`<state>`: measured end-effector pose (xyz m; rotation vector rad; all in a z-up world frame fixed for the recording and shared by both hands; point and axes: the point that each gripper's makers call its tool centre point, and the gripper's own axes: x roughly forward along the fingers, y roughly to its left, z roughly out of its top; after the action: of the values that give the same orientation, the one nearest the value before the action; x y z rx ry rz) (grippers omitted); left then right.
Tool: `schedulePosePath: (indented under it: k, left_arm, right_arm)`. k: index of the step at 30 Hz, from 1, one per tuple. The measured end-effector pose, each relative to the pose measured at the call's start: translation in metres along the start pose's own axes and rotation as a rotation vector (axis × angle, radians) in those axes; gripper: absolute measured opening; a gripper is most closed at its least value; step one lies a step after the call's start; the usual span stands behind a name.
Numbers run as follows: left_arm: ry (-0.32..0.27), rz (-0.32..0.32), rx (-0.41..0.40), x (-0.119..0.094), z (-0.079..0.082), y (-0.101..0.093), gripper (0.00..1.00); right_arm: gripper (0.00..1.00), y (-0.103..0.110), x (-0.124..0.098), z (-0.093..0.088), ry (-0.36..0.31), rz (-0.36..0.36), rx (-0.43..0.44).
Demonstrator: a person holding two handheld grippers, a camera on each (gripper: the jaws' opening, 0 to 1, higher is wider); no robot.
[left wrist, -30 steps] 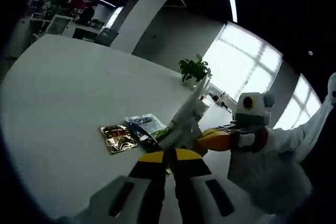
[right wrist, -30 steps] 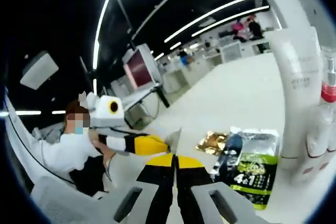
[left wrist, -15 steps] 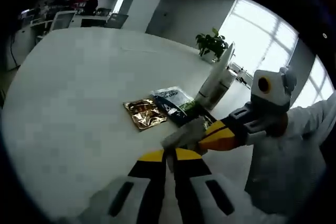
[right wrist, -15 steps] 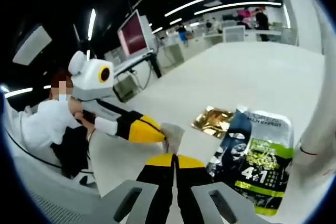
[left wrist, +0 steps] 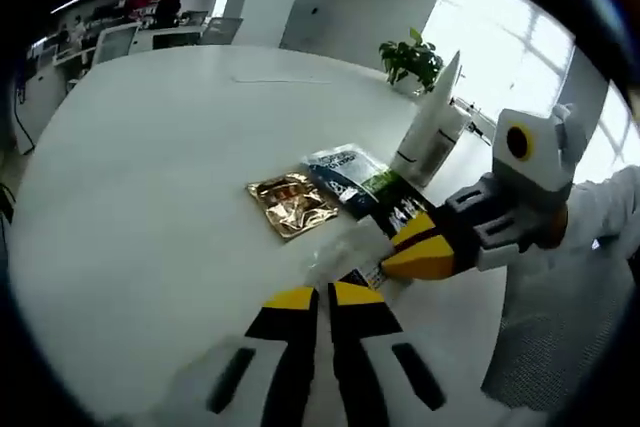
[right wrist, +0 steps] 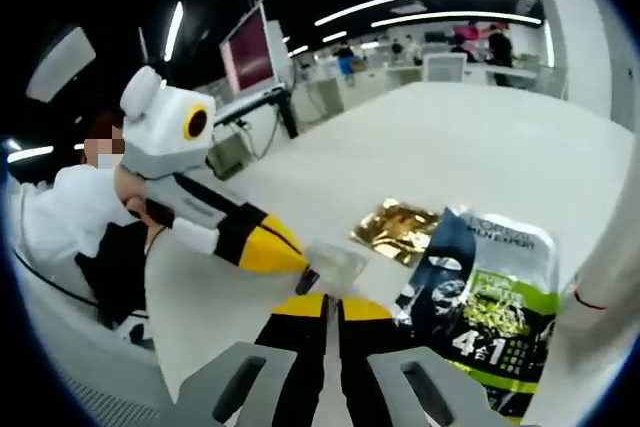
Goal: Arrange the skincare products in the storage area until every visible bottle or jar stands upright without overlapping.
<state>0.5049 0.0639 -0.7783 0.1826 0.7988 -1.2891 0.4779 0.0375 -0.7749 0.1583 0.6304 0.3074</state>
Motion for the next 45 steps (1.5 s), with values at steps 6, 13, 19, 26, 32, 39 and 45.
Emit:
schedulePosePath:
  k: [6, 13, 19, 26, 32, 39, 45]
  left_arm:
    - [0.017, 0.025, 0.033, 0.004, -0.002, 0.006, 0.0]
    - [0.01, 0.018, 0.018, 0.007, 0.0, 0.007, 0.0]
    - [0.005, 0.017, 0.033, 0.012, 0.004, 0.006, 0.0]
    - [0.015, 0.017, 0.045, 0.013, 0.006, 0.008, 0.0]
    - [0.009, 0.014, 0.048, 0.017, 0.009, 0.006, 0.0]
    - [0.007, 0.017, 0.044, 0.017, 0.01, 0.007, 0.0]
    - [0.003, 0.032, 0.075, 0.014, 0.01, 0.008, 0.0]
  right_arm:
    - [0.0, -0.008, -0.001, -0.003, 0.012, -0.036, -0.062]
    - [0.0, -0.01, -0.007, 0.013, -0.055, -0.059, -0.144]
    - [0.05, -0.003, 0.002, 0.01, -0.046, -0.033, -0.187]
    - [0.08, -0.005, 0.008, 0.001, -0.016, -0.053, -0.295]
    - [0.09, -0.006, 0.012, 0.003, -0.011, -0.056, -0.344]
    - [0.09, -0.009, 0.016, 0.0, 0.004, -0.059, -0.356]
    - [0.09, -0.009, 0.018, -0.003, 0.017, -0.053, -0.335]
